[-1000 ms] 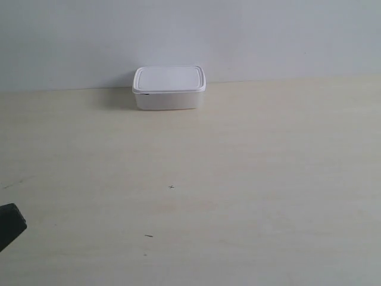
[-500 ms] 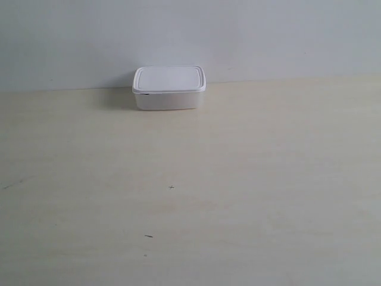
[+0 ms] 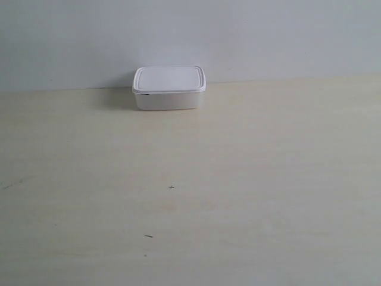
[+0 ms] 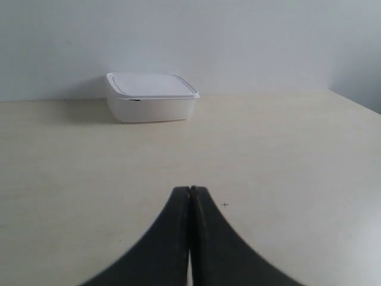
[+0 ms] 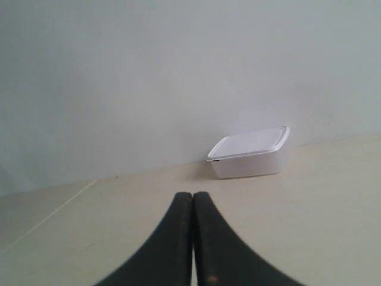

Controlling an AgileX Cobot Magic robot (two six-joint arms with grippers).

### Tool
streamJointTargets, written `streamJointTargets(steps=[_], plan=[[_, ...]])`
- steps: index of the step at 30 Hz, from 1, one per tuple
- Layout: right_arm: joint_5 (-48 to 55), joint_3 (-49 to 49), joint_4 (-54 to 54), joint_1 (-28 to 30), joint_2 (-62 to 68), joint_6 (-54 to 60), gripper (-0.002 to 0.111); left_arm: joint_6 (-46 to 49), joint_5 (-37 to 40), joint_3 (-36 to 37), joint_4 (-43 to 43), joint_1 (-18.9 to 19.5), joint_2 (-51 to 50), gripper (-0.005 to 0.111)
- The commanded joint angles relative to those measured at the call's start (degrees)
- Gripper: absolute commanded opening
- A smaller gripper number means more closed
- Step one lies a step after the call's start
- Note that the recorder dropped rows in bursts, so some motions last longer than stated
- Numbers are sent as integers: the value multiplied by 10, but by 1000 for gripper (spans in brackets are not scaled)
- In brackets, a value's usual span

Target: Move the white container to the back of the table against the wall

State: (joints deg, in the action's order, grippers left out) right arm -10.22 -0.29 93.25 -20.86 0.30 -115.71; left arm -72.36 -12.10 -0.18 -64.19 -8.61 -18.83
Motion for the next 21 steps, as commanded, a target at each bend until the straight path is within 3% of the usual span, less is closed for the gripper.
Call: streamJointTargets(steps=[1, 15, 21], plan=[[-69, 3, 6, 2, -3, 1, 0, 3, 3, 2, -1, 0, 4, 0], [-103, 3, 6, 2, -3, 1, 0, 7, 3, 2, -1, 0, 6, 0], [-112, 3, 6, 34, -3, 1, 0, 7, 3, 2, -1, 13, 81, 0]])
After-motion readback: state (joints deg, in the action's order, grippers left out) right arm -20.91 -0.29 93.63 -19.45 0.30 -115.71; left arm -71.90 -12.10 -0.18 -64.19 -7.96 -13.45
